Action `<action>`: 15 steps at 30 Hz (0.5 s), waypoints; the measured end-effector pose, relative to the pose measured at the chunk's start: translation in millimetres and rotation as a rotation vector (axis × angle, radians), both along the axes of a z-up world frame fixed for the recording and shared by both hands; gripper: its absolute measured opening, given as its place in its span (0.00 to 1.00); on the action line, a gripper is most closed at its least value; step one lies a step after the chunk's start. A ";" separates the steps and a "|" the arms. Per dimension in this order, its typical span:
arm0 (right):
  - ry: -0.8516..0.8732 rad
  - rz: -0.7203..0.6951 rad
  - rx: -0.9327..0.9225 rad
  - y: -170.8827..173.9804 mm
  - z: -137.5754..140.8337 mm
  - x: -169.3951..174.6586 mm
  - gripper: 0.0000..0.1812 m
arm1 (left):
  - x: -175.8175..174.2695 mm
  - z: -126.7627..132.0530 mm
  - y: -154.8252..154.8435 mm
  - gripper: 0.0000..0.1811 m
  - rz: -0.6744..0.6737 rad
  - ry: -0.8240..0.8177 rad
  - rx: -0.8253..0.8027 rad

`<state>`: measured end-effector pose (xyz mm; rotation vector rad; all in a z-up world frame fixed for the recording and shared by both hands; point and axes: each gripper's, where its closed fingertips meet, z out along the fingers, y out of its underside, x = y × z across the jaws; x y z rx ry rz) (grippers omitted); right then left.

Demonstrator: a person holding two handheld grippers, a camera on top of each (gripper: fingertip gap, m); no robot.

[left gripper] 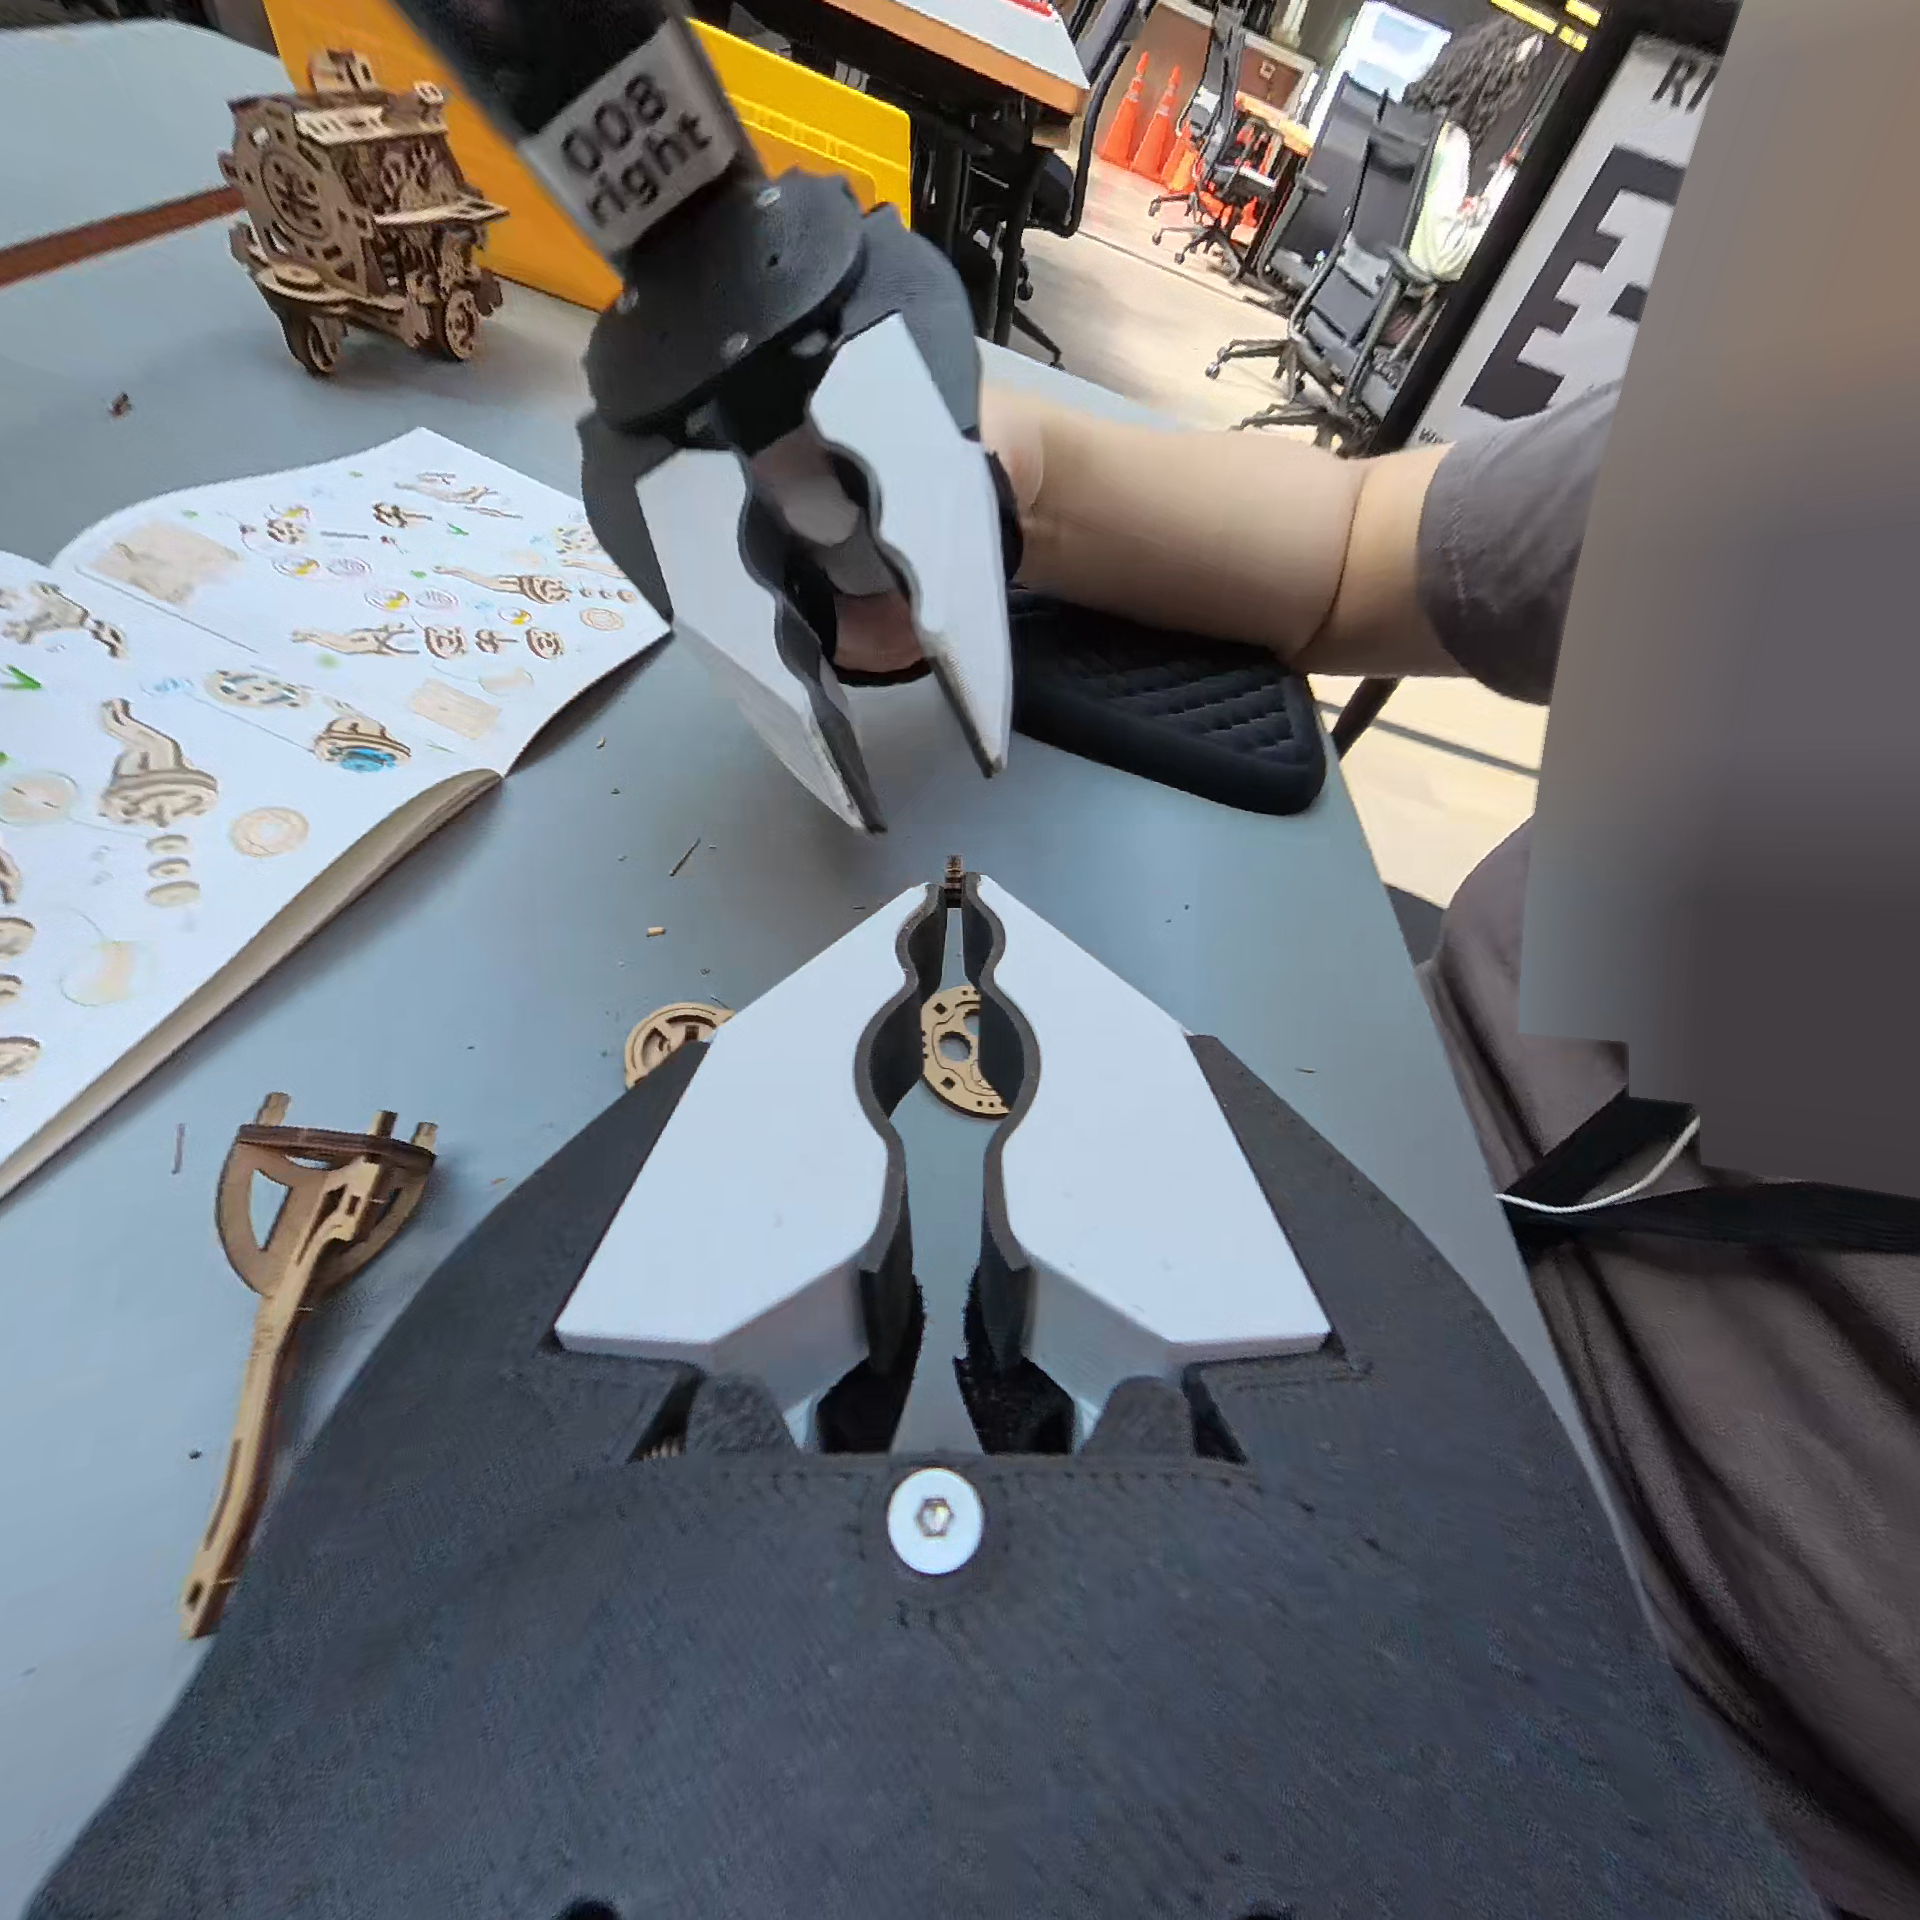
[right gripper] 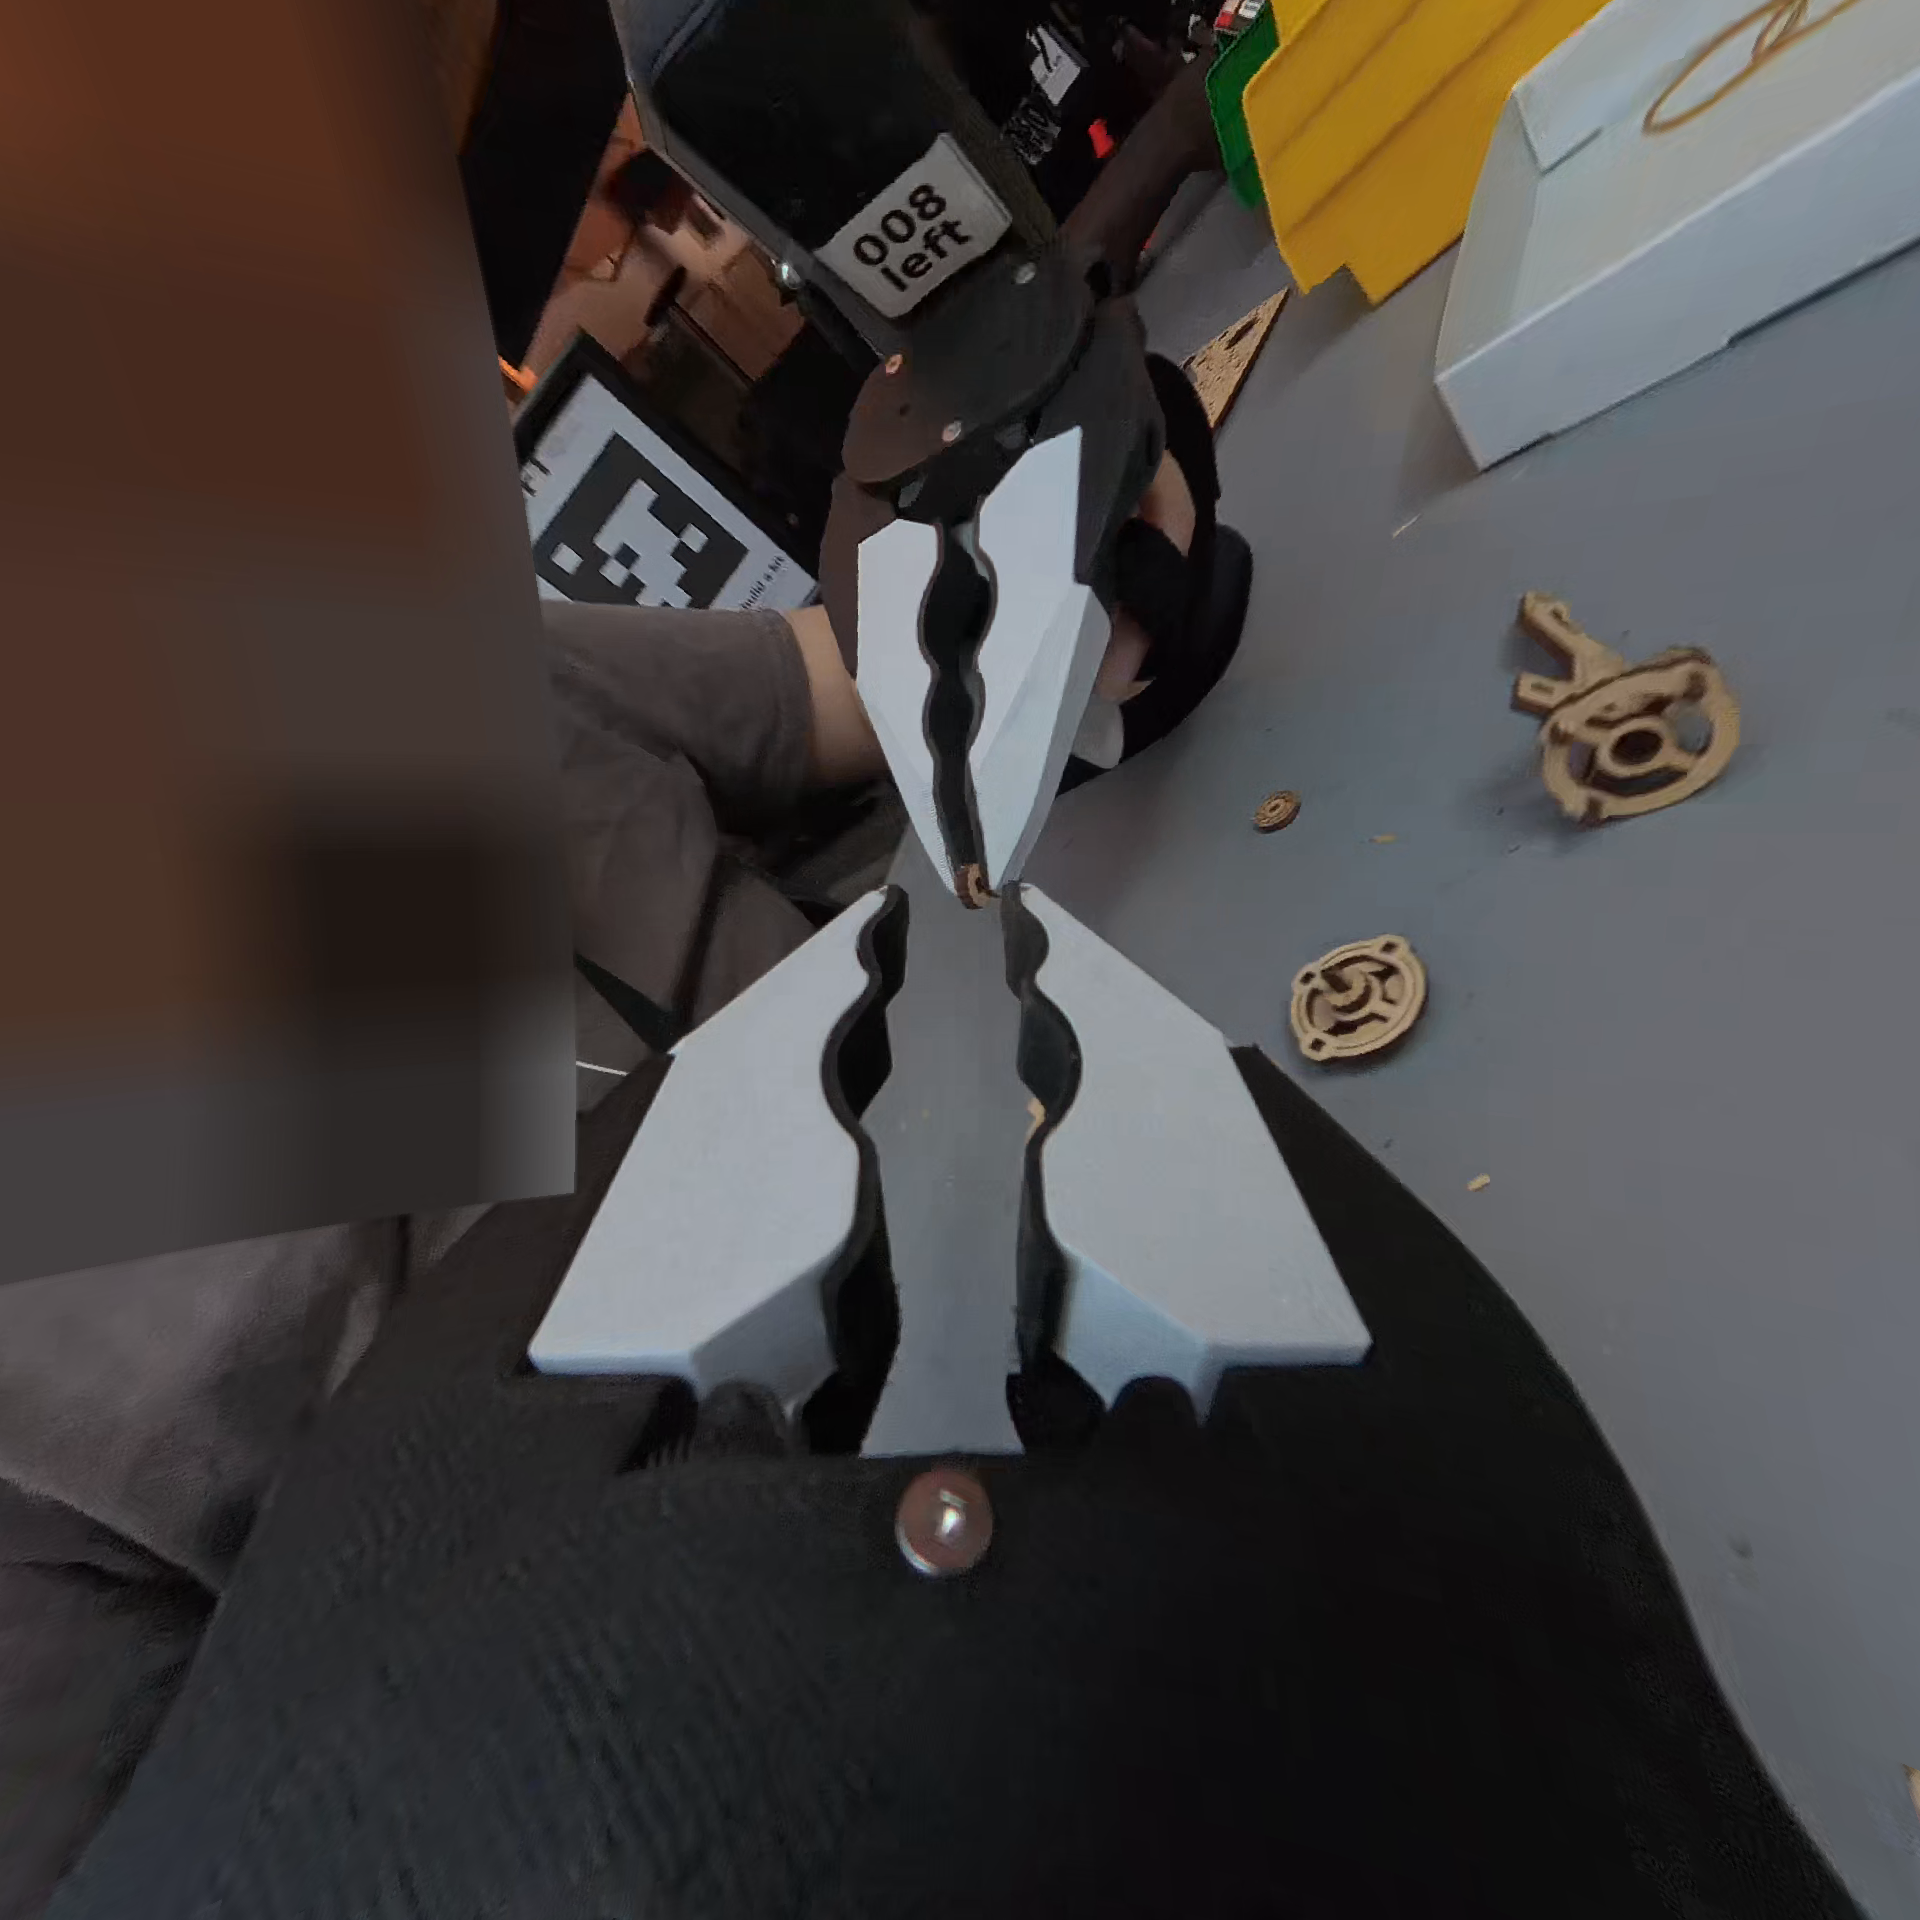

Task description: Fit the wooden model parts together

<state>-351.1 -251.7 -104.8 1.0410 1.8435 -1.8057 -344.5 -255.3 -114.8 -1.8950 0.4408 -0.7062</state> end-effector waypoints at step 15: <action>1.049 -0.534 1.020 2.6 32.4 -24.2 0.14 | -29.5 46.3 10.6 0.00 0.171 -0.656 -0.003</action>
